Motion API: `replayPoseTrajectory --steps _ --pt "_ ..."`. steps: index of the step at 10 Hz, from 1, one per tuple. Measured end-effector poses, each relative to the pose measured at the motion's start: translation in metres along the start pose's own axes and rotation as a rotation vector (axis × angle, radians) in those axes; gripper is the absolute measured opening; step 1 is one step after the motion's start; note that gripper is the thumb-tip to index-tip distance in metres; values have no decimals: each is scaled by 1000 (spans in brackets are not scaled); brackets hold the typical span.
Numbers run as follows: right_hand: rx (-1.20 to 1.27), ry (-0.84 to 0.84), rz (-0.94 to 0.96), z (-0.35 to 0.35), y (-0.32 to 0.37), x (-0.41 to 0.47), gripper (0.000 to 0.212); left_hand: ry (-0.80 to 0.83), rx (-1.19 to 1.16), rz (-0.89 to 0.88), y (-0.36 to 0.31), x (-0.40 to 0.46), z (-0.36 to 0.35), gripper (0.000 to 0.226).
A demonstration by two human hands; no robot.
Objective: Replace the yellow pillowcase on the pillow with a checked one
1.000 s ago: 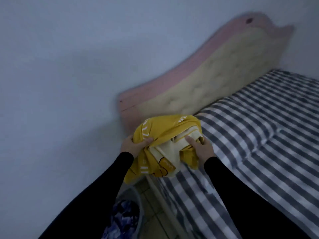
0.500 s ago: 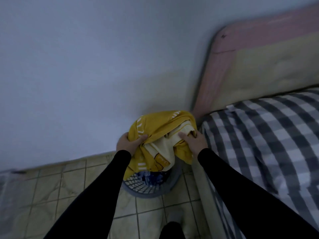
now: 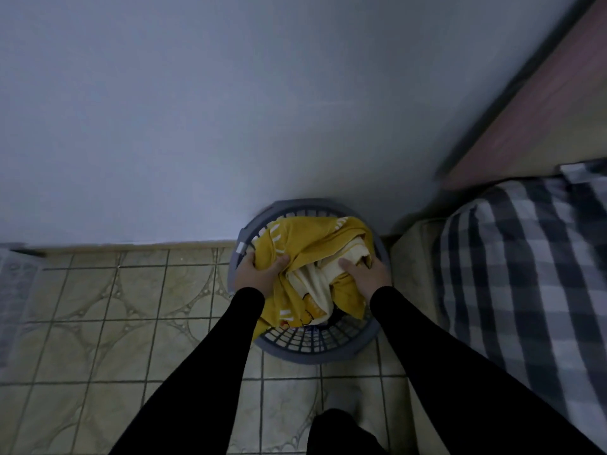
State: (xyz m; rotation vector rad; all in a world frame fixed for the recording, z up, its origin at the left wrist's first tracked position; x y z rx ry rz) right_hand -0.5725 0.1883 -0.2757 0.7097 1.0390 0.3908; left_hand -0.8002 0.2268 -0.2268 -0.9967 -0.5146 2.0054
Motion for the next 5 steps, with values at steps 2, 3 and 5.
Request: replayPoseTrajectory --steps 2,3,5 --pt "-96 96 -24 -14 -24 30 87 63 39 32 40 24 -37 89" --pt "-238 163 -34 -20 -31 25 111 88 106 32 50 18 -43 92" --pt "-271 174 -3 -14 -18 3 95 145 111 -54 35 6 -40 69"
Point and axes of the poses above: each hand's wrist, its own x-axis towards the middle knuckle, its own z-axis out of the back of the hand, y = z × x, the point moved 4 cm from there along x, towards the middle knuckle, and after that the axes turned 8 degrees about -y, right-handed, at the moved point
